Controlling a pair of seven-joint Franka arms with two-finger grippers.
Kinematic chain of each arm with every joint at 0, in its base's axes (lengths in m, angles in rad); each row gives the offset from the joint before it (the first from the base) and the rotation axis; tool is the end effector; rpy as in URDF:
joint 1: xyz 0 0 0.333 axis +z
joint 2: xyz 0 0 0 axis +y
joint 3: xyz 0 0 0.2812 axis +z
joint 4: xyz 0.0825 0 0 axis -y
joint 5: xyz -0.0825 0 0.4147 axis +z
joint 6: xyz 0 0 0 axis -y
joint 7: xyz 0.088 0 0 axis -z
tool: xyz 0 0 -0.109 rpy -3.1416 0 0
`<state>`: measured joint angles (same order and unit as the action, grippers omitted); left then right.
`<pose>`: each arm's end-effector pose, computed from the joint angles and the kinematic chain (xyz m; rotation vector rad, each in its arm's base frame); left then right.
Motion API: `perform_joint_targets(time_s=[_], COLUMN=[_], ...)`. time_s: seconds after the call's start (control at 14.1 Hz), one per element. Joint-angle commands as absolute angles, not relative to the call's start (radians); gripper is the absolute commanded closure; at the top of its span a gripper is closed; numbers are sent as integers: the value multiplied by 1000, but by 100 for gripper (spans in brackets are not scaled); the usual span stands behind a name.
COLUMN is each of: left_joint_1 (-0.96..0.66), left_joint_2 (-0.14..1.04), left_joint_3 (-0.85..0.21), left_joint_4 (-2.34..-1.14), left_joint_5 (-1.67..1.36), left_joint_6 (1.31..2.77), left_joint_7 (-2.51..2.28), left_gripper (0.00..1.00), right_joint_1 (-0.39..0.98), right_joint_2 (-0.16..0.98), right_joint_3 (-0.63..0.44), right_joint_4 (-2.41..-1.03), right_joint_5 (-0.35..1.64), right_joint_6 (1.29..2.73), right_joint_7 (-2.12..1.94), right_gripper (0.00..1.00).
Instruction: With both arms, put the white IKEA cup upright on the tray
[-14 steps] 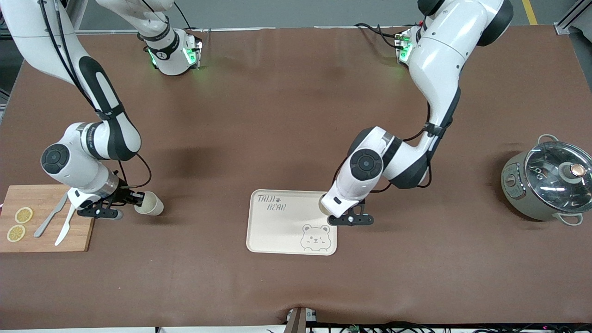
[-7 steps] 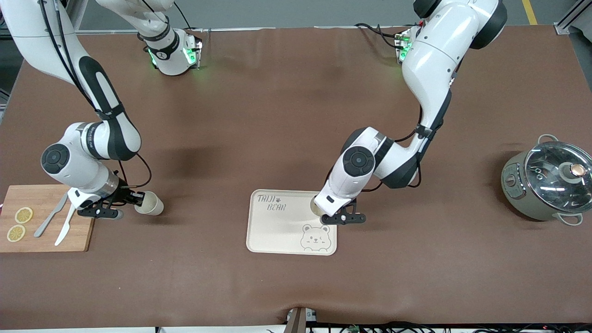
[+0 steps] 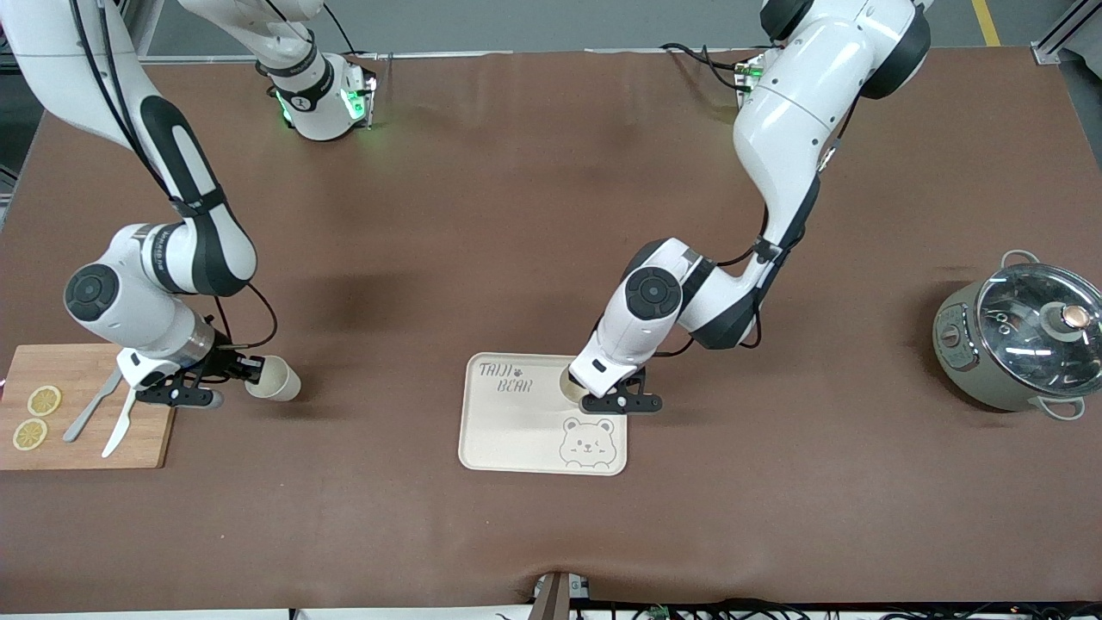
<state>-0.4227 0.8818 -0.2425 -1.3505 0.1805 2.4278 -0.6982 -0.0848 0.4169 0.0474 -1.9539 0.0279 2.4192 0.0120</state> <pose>0.6189 -0.4372 0.1822 2.9599 0.0232 0.2151 0.6302 -0.0237 0.2124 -3.1011 0.1154 -0.0763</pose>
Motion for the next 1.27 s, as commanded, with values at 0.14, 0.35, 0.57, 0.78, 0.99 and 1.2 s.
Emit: perform_joint_targets(time_s=[0.14,0.35,0.57,0.78,0.99,1.2], left_joint_1=[-431,-428,-423,-425,-425,-423], left_joint_2=[877,868,854,853,851,842], left_joint_3=[-229,-224,-224,-221,-221,-219], left_joint_4=[-1393,-1417,-1442,-1447,-1448,-1448], left_joint_5=[210,212,212,212,213,213], left_joint_6=[2474,2474,2470,2459,2459,2432], left_joint_7=[-727,-724,-716,-715,-715,-715], left_gripper=[100,100,100,100,100,100], right_joint_1=[-80,-29,52,125,192,219], right_joint_2=[305,281,279,288,296,316], right_joint_3=[75,80,80,80,80,78], right_joint_4=[-1899,-1864,-1832,-1800,-1761,-1732], right_joint_5=[49,49,49,49,54,106], right_joint_6=[2197,2139,2114,2115,2121,2129], right_joint_7=[26,156,328,489,650,705], right_gripper=[100,100,100,100,100,100])
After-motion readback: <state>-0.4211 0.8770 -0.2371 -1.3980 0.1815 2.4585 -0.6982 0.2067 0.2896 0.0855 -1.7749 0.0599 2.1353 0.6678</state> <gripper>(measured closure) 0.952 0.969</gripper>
